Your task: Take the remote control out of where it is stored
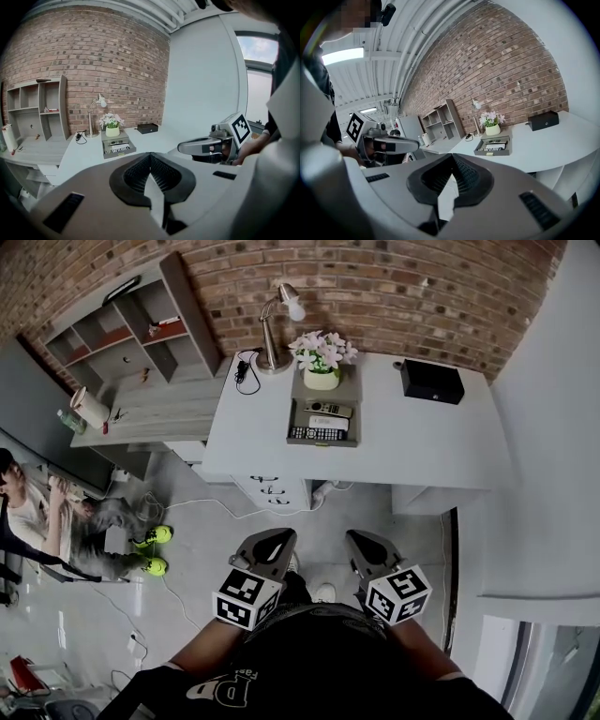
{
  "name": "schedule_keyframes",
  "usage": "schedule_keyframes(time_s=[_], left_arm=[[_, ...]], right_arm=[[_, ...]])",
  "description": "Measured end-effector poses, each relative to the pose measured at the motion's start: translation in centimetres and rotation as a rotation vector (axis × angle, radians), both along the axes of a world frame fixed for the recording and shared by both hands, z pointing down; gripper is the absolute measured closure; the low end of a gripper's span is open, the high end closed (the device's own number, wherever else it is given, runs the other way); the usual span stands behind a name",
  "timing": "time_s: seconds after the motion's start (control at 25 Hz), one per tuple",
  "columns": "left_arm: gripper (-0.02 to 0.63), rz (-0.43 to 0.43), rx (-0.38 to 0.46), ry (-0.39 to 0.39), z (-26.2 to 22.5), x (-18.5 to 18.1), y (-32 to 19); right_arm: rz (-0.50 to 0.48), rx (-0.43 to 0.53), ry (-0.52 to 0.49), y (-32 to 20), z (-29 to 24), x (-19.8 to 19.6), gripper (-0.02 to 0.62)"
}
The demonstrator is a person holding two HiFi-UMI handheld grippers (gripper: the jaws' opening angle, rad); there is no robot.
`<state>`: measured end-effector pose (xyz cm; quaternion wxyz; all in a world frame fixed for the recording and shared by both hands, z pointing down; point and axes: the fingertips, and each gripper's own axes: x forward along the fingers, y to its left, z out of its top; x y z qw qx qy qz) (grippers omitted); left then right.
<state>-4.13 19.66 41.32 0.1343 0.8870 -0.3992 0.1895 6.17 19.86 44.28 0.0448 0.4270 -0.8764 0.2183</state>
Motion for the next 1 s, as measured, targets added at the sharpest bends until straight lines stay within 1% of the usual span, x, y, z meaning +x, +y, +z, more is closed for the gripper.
schedule_keyframes(time_s=[0.28, 0.56, 0.72, 0.84, 1.0], left_arm=[[0.599, 0.01, -0.04, -0.001, 2.0, 0.1, -1.3], [0.599, 0.037, -0.033, 0.023, 1.8, 1.1, -5.7], [0.6, 0.022, -0.052, 0.018, 2.5, 0.2, -8.1], [0.6, 0.008, -0.088, 0.008, 3.7, -0.7, -10.0], [0.599, 0.008, -0.115, -0.002, 4.8, -1.4, -12.5]], right_arm=[[0.008, -0.013, 0.012, -1.1, 0.9, 0.4, 0.59], [0.019, -0.043, 0.046, -4.3, 1.6, 0.9, 0.591], [0.002, -0.053, 0.094, -6.5, 2.2, 0.4, 0.59], [-0.017, -0.061, 0.138, -8.3, 2.8, -0.2, 0.591], [-0.015, -0.098, 0.146, -10.8, 3.8, -0.6, 0.59]])
